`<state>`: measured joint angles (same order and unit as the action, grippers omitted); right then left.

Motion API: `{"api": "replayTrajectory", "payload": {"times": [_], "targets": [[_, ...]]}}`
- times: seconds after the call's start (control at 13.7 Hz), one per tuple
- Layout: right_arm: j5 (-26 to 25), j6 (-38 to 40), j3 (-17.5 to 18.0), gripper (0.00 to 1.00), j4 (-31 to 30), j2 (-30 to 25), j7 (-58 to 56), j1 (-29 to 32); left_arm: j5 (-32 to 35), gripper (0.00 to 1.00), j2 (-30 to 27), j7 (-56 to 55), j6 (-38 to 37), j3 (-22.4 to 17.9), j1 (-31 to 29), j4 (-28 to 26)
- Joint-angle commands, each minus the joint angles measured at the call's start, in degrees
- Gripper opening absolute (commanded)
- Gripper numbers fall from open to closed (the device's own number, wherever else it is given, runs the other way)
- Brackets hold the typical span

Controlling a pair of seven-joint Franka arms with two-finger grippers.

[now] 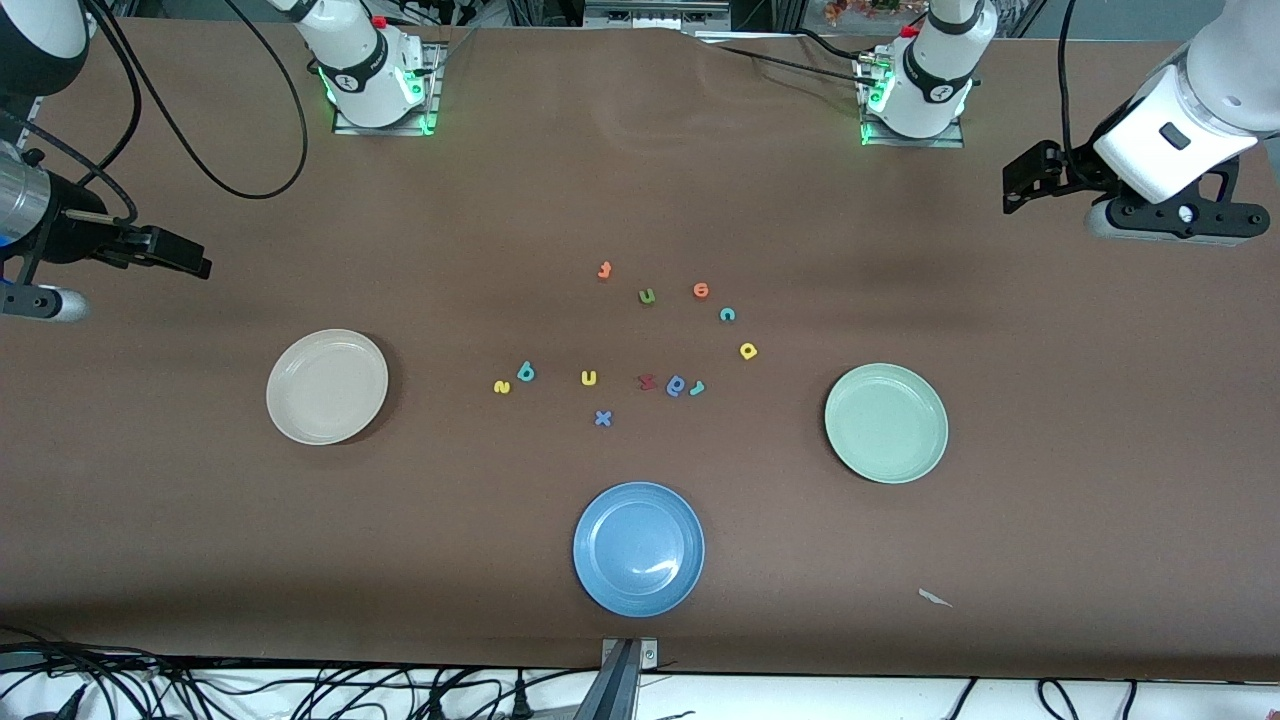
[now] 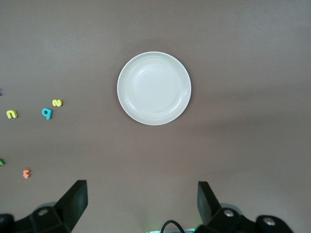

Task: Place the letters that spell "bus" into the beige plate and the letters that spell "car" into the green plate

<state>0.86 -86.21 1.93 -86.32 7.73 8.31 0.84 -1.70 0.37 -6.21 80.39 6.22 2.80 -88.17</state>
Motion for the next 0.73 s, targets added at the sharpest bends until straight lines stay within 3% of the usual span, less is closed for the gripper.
{"api": "replayTrajectory", "payload": {"times": [0.0,0.44,0.66], "targets": [[1.0,0.3,-0.3,1.00,-0.6,-0.6,-0.8,0.0,1.5,1.00,0.6,1.0,-1.5,0.5,-0.3,1.9],[1.0,0.3,-0.1,1.00,-0.5,1.1,-0.8,-0.2,1.1,1.00,3.2,1.3,-1.5,0.5,0.3,1.6],[1.1,-0.9,0.3,1.00,-0.6,3.3,-0.1,-0.6,0.5,1.00,6.7,1.2,-0.6,1.5,3.9,1.9]]}}
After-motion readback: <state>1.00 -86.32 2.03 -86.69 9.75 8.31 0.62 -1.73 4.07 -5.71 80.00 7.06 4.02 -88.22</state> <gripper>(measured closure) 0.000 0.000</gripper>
